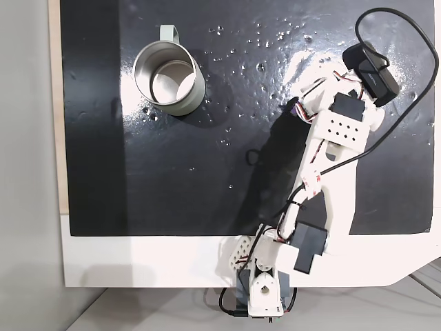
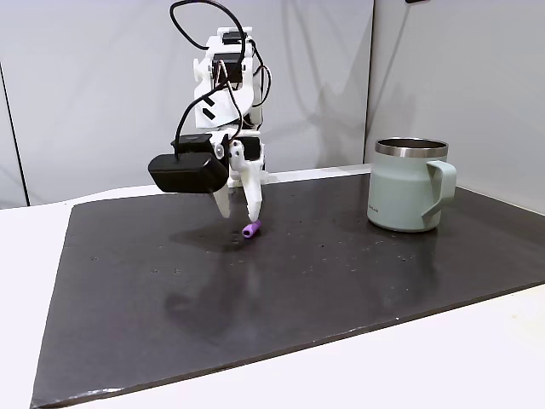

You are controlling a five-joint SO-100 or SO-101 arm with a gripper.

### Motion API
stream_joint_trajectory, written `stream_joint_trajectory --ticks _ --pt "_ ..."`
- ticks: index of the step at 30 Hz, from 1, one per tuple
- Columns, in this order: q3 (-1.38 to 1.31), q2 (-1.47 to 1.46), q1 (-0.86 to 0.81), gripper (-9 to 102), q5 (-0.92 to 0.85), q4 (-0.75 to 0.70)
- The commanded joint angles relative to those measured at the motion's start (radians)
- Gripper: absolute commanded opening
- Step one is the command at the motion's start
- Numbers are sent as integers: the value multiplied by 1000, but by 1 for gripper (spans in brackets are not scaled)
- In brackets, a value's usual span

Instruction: Grasp a pengrip and put it in the cup.

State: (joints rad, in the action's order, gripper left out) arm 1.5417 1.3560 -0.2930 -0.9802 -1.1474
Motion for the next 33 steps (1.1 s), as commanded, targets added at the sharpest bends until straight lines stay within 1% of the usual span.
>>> stream_joint_trajectory --ticks 1,8,16,19,23,30,33 --pt "-124 -32 11 24 25 -46" --pt "-133 -97 35 24 26 -55" --pt "-84 -101 81 22 49 -51" --pt "-69 -110 86 16 40 -46" --pt "-69 -118 87 4 28 -46" --pt "-64 -126 86 0 -2 -49" --pt "-66 -89 91 0 0 -74"
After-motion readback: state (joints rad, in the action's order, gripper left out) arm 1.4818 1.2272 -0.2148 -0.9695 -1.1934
